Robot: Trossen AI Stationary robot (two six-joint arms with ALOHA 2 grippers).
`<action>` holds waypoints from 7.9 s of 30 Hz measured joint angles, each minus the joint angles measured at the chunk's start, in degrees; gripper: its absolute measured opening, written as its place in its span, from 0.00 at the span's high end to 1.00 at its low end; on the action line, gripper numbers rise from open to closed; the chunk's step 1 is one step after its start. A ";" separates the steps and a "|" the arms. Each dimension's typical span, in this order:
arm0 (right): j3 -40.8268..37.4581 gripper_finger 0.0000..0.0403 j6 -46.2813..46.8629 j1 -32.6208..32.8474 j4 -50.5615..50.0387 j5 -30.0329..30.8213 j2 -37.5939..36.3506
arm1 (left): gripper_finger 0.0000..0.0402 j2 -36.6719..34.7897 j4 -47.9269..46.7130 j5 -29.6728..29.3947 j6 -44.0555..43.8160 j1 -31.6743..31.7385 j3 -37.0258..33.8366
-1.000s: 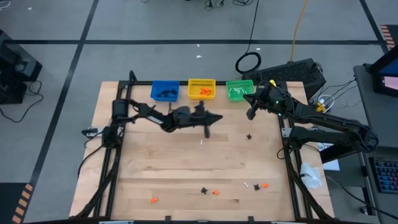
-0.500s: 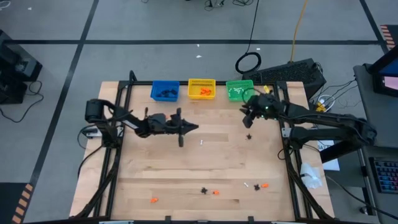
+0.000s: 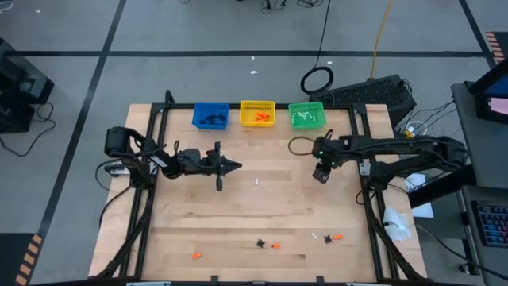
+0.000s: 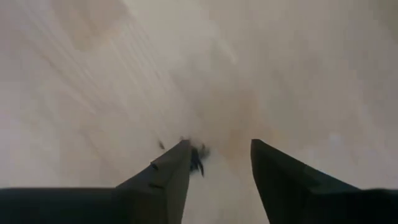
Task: Sort Halloween decoration
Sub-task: Put the black spider toy into the blue bin, then put the orange skeleton toy into the yellow bin
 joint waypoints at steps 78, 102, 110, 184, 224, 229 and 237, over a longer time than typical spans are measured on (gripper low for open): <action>43.70 0.98 -12.67 -2.03 44.10 4.77 47.62 | 1.00 -21.94 -8.71 -16.07 4.92 0.28 -15.36; 85.09 0.95 -9.16 -6.85 23.65 3.08 75.93 | 1.00 -21.92 -8.67 -9.42 4.92 0.26 -15.40; 85.09 0.74 -9.82 -6.50 24.68 3.22 75.84 | 1.00 -21.92 -8.67 -9.40 4.94 0.26 -15.40; 1.64 1.00 -24.16 -2.69 57.40 9.56 -0.73 | 0.49 -5.81 -106.47 -10.54 33.16 20.21 30.43; 1.64 1.00 -24.16 -2.69 57.36 9.51 -0.69 | 1.00 3.20 -105.32 0.68 13.99 24.77 60.71; 1.66 1.00 -24.16 -2.69 57.24 9.51 -0.69 | 1.00 13.38 -109.33 0.68 14.96 27.37 71.67; 1.66 1.00 -24.25 -2.67 56.73 9.51 -0.69 | 0.99 22.75 -114.94 2.11 15.45 30.10 81.20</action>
